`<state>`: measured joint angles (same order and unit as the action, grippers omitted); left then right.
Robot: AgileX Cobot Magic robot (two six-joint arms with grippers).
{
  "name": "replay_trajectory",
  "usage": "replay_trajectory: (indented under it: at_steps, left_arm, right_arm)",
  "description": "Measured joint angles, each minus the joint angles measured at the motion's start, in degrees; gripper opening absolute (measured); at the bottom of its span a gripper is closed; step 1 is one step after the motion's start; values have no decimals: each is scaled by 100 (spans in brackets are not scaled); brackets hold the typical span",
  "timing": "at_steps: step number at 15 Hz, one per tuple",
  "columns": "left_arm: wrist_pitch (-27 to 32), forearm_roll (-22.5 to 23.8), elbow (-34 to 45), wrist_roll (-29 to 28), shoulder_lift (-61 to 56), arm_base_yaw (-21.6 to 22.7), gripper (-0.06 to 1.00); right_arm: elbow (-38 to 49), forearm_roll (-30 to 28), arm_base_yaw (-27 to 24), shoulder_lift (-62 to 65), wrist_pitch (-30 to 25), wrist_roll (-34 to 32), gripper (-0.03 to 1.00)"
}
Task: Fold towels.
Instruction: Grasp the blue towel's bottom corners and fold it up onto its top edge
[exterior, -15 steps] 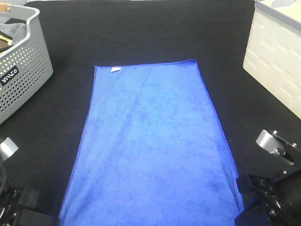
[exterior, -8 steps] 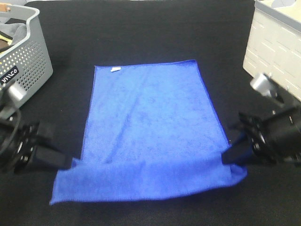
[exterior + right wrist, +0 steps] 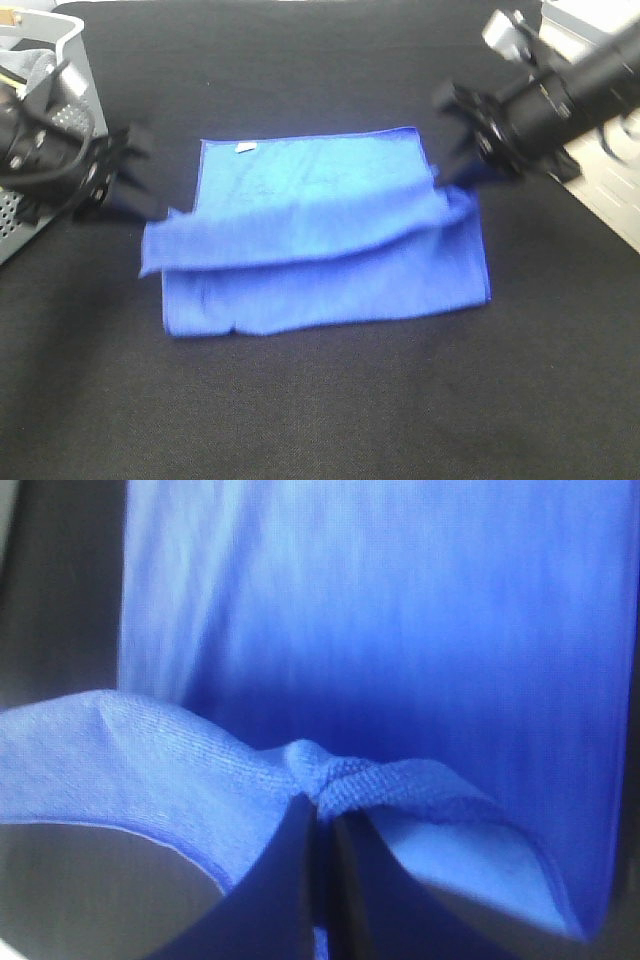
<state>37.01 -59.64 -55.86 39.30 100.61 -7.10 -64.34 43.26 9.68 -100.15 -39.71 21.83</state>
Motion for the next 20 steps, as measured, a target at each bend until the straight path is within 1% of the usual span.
replay_trajectory:
  at_steps: [1, 2, 3, 7, 8, 9, 10, 12, 14, 15, 16, 17, 18, 19, 20]
  left_arm:
    - [-17, 6, -264, 0, 223, 23, 0]
    - [-74, 11, -728, 0, 527, 34, 0]
    - [-178, 23, -1278, 0, 882, 34, 0]
    - [-607, 120, -2624, -40, 1736, 34, 0]
    - [-751, 138, -2928, -46, 1977, 34, 0]
    - [-1020, 143, -3277, -57, 2303, 34, 0]
    - [-1192, 155, -3529, -57, 2561, 34, 0]
    - [-1283, 155, -4057, -40, 3008, 46, 0]
    - [-1238, 155, -4572, -23, 3369, 46, 1]
    - [-1186, 149, -4744, -23, 3484, 46, 5]
    - [-1175, 149, -4801, -23, 3529, 46, 14]
    - [-1169, 149, -4819, -23, 3570, 46, 28]
    - [-1169, 149, -4819, -23, 3570, 46, 28]
    - [-1146, 149, -4824, -6, 3587, 46, 43]
    - [-1134, 149, -4824, 0, 3598, 46, 56]
  right_arm:
    - [-521, -6, 0, -350, -29, -11, 0]
    - [-991, -40, 0, -676, -74, -46, 0]
    - [-1770, -97, -17, -1203, -166, -160, 0]
    - [-3512, -384, -201, -2527, -350, -315, 0]
    - [-3827, -424, -223, -2785, -350, -315, 0]
    - [-4349, -539, -229, -3180, -332, -315, 0]
    - [-4704, -602, -229, -3461, -315, -315, 0]
    - [-5300, -693, -229, -3948, -241, -315, 0]
    - [-5563, -745, -229, -4251, -143, -315, 0]
    - [-5575, -768, -229, -4309, -80, -315, 3]
    - [-5575, -779, -229, -4314, -69, -327, 12]
    - [-5575, -779, -229, -4314, -52, -338, 26]
    - [-5575, -779, -229, -4314, -52, -338, 26]
    - [-5598, -779, -229, -4314, -34, -344, 47]
    - [-5604, -779, -229, -4314, -29, -350, 64]
